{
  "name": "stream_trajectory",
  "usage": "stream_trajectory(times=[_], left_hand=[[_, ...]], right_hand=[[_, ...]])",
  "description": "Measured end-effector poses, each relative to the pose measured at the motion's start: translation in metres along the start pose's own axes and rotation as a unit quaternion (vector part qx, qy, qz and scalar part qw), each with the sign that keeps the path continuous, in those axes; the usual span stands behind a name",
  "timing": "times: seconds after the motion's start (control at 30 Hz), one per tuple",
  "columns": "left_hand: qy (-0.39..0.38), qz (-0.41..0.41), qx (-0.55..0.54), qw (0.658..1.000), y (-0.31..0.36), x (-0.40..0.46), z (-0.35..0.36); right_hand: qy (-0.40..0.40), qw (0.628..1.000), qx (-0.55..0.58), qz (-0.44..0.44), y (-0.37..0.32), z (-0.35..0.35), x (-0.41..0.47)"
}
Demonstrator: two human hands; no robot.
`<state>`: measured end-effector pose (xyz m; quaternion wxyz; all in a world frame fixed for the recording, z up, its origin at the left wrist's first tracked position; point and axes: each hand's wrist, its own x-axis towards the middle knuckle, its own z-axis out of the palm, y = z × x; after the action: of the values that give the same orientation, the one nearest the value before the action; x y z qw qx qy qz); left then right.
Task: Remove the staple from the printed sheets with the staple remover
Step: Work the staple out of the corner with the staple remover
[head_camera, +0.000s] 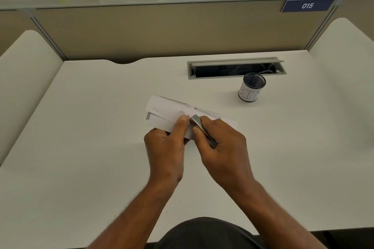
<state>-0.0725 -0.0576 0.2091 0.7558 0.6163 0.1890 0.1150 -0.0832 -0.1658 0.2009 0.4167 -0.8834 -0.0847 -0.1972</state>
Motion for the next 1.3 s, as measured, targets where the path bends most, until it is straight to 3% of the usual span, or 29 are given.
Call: stream_trajectory(times=[0.27, 0.6, 1.0, 1.3], left_hand=[[-0.009, -0.007, -0.007, 1.0, -0.003, 0.002, -0.003], [-0.003, 0.012, -0.018, 1.0, -0.001, 0.002, -0.001], [0.001, 0.002, -0.003, 1.0, -0.004, 0.003, -0.001], [0.0, -0.001, 0.034, 0.999, -0.007, 0.007, -0.003]], right_hand=[[0.003, 0.998, -0.061, -0.032, 0.003, 0.003, 0.0], [0.038, 0.999, -0.004, -0.008, -0.005, 0.008, -0.001], [0.001, 0.986, 0.132, 0.097, -0.006, 0.005, 0.002], [0.001, 1.0, -0.025, -0.009, 0.0, 0.001, 0.001]])
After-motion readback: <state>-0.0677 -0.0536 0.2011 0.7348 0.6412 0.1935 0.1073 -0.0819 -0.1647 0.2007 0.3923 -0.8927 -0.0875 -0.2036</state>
